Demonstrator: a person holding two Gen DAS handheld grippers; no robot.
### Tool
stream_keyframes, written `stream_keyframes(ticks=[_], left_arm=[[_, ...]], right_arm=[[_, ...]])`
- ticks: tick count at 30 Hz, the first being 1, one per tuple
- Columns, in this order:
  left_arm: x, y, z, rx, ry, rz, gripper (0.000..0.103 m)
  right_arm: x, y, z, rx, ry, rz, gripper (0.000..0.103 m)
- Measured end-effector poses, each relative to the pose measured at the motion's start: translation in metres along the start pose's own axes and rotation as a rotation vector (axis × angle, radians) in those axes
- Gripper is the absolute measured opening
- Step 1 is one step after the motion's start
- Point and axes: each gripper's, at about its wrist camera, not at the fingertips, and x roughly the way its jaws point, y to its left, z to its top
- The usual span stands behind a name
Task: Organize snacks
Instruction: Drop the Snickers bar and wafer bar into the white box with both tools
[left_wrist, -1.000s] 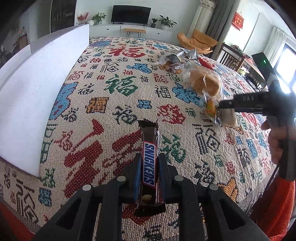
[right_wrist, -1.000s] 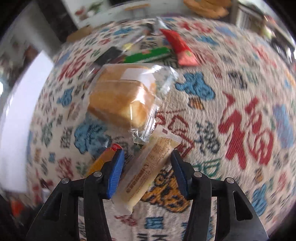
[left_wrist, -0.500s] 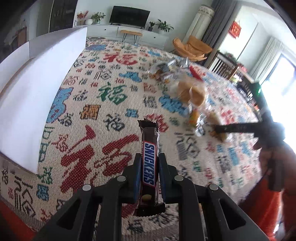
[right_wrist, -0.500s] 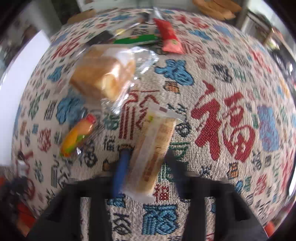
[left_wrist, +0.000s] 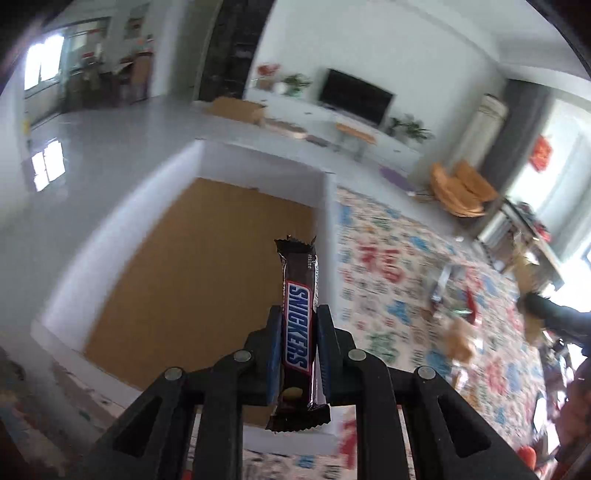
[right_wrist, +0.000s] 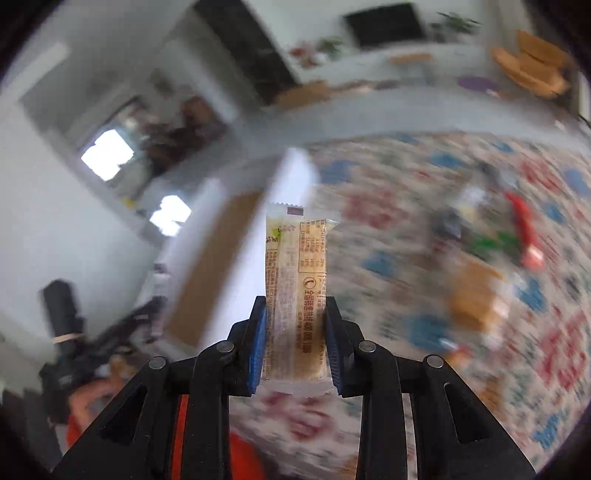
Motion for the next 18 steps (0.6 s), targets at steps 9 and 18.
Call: stream_keyframes(ticks=[9, 18], left_arm=[[0.011, 0.030, 0.014, 0.081, -0.020, 0.253, 0.079], [0.078, -0.076, -0.034, 0.434, -0.062, 0.177, 0.079]], right_arm=[[0.036, 0.095, 0.031, -0.113, -0.070, 0.120, 0.064], [0.009, -0.085, -0.027, -0.085, -0.107, -0.414, 0.070]])
